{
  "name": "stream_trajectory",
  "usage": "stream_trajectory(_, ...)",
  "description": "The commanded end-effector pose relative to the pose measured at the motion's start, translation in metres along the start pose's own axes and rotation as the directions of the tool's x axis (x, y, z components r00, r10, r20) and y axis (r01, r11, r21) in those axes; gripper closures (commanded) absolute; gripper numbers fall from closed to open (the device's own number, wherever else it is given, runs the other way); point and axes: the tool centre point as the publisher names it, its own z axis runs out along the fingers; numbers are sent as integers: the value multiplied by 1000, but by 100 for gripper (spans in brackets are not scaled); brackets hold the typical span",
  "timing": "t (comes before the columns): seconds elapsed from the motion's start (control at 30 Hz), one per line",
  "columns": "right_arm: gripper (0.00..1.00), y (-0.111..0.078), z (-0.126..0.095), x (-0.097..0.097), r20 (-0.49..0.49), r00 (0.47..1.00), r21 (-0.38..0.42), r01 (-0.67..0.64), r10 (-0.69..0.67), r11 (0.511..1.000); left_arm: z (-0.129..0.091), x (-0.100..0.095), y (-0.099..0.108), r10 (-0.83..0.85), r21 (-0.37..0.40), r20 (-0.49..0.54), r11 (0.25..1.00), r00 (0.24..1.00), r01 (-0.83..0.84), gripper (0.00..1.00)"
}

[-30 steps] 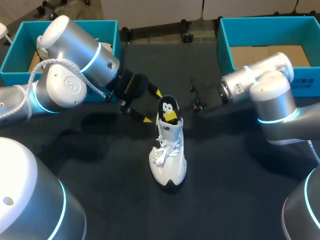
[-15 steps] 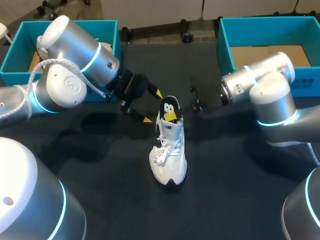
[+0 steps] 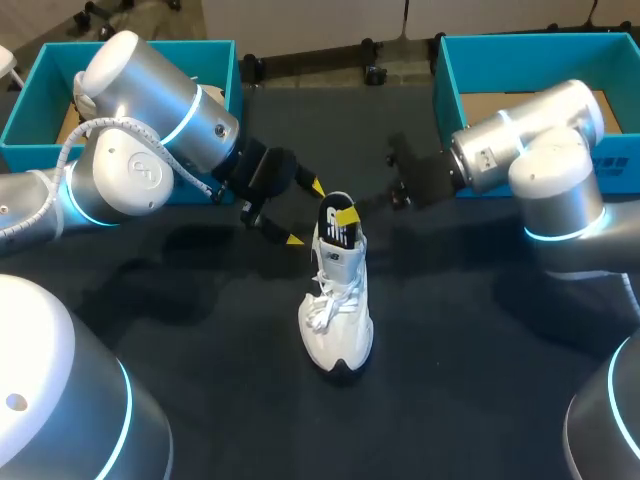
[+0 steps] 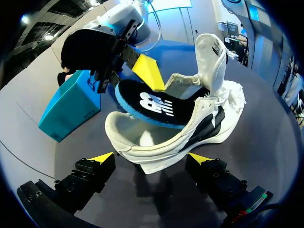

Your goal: Take the shoe out of the shoebox, open the shoe tongue, remove and reinsert the insole, then place the shoe into the shoebox

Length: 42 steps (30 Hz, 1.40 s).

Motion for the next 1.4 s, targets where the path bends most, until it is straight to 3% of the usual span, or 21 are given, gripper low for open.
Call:
stream_trajectory(0.03,100,1,5,-7,-1,1000,18,-6,6,1000,0,1,-1,0,-3,1,1000,1000,0,0)
stream_trajectory(0.5,100,-31,17,1,-7,997,36,-74,74,997,0,1,-1,0,-3,1,1000,1000,0,0)
stream_trajectory(0.73,100,-29,18,1,-7,997,37,-78,78,996,0,1,-1,0,-3,1,1000,1000,0,0)
stream_trajectory(0.87,70,-20,15,-1,3,998,36,-57,57,998,0,1,-1,0,-3,1,1000,1000,0,0)
stream_trajectory(0.93,62,-17,13,-1,7,999,36,-49,49,998,0,1,-1,0,-3,1,1000,1000,0,0)
stream_trajectory(1.4,54,3,-6,12,74,997,27,7,-9,1000,0,1,-1,0,-3,1,1000,1000,0,0)
